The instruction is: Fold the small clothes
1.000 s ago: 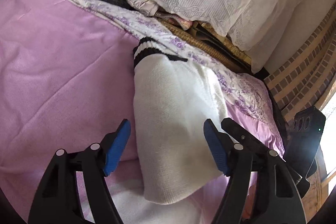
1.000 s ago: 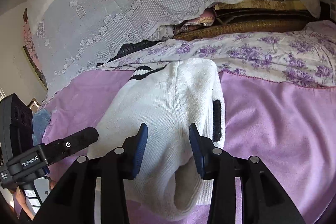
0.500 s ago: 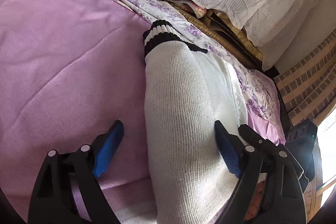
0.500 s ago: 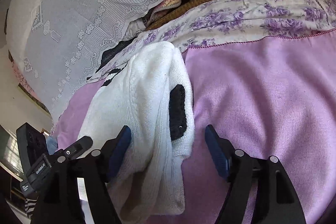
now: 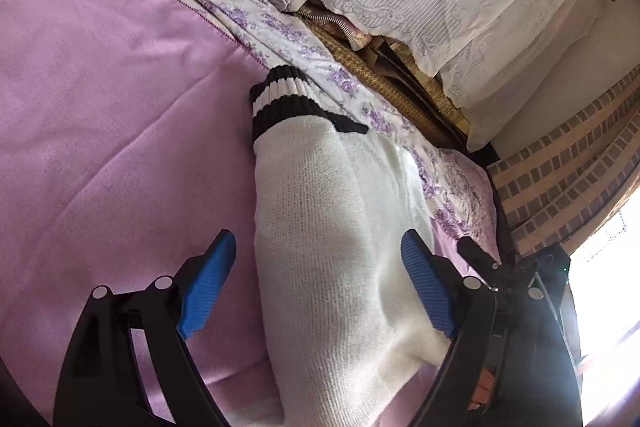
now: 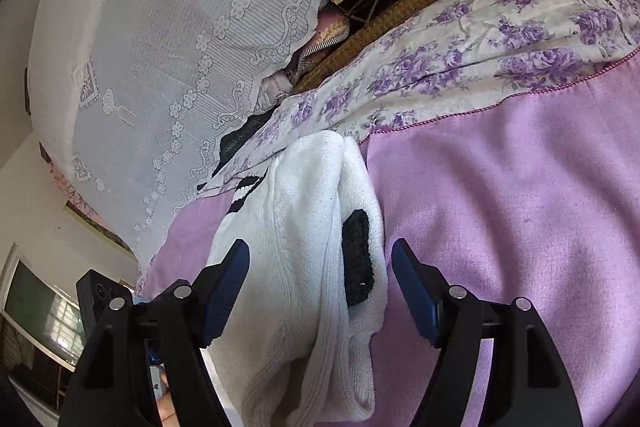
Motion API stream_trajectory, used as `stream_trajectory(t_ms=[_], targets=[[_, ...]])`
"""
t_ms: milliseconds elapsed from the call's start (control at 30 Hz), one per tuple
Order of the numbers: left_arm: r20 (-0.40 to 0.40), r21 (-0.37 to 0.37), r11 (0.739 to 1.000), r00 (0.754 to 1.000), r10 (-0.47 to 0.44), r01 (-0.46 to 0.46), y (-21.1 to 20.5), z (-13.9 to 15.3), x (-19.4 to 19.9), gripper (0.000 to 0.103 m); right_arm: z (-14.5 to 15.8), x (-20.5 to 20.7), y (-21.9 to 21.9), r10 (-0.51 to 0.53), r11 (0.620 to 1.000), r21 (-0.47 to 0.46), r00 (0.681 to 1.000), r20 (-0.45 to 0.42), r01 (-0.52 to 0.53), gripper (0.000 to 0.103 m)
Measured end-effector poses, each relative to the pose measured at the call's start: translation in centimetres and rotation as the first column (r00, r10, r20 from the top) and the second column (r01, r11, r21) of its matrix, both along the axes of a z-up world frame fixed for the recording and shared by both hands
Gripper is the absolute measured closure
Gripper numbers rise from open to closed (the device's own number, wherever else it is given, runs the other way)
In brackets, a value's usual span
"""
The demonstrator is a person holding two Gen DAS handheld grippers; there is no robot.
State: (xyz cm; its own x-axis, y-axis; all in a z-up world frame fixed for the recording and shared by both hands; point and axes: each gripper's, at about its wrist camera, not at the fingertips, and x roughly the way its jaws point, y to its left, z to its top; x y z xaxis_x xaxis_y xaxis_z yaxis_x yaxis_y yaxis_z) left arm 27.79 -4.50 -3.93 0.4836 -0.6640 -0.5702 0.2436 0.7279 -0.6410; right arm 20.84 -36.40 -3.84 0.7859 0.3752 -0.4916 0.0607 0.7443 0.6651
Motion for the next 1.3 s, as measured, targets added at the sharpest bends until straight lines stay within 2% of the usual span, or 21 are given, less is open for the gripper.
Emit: stream_trajectory(t_ms=[67,200,333,467,567,733,800,900,1033,1300], targets=[[-0.038,-0.002,1.000,0.999,-0.019,0.019,-0.4,-0.9,0.8,0.022,0.1,0.9,0.4,0.009,1.000,-0.023,1.000,-0.011,-0.009,0.029],[-0.033,-0.010,0.998,0.998,-0.062,0.061,-1.0,-1.1,1.3,0.022,-0.5,3.1,0.7,0.011,0.999,-0.049,0.998,-0.054,-0.014,0.029],[-0.031,0.015,0.996,0.996,-0.088,0.089,-1.9,-1.4,1.6,0.020,-1.4,4.7,0.2,0.005,1.000,-0.026,0.997,-0.074,-0.007,0.029],[-0.015,0.047,0.993,0.995,-0.104,0.104,-2.5,-1.5,1.6,0.018,-1.9,5.3,0.5,0.088,0.996,0.029,0.994,-0.070,-0.086,0.029],[-0.020,0.032,0.994,0.994,-0.106,0.107,-2.3,-1.6,1.7,0.017,-1.9,5.8,1.6,0.172,0.983,-0.043,0.981,-0.092,-0.176,0.029],[-0.012,0.039,0.993,0.994,-0.109,0.109,-2.4,-1.6,1.5,0.017,-2.2,6.1,1.5,0.181,0.981,-0.060,0.982,-0.057,-0.184,0.033],[-0.007,0.040,0.993,0.994,-0.112,0.113,-2.4,-1.6,1.5,0.018,-2.2,5.8,1.5,0.176,0.982,-0.067,0.983,-0.049,-0.179,0.043],[0.004,0.045,0.991,0.992,-0.129,0.129,-2.8,-1.6,1.3,0.028,-1.8,5.4,2.1,0.152,0.980,-0.121,0.988,-0.041,-0.156,0.053],[0.000,0.044,0.991,0.992,-0.126,0.126,-2.8,-1.6,1.4,0.031,-1.0,5.0,4.0,0.097,0.956,-0.274,0.994,-0.054,-0.108,0.054],[-0.019,0.022,0.991,0.991,-0.130,0.130,-2.4,-1.9,1.6,0.031,-1.1,5.2,4.7,0.013,0.949,-0.315,0.997,-0.072,-0.035,0.051]])
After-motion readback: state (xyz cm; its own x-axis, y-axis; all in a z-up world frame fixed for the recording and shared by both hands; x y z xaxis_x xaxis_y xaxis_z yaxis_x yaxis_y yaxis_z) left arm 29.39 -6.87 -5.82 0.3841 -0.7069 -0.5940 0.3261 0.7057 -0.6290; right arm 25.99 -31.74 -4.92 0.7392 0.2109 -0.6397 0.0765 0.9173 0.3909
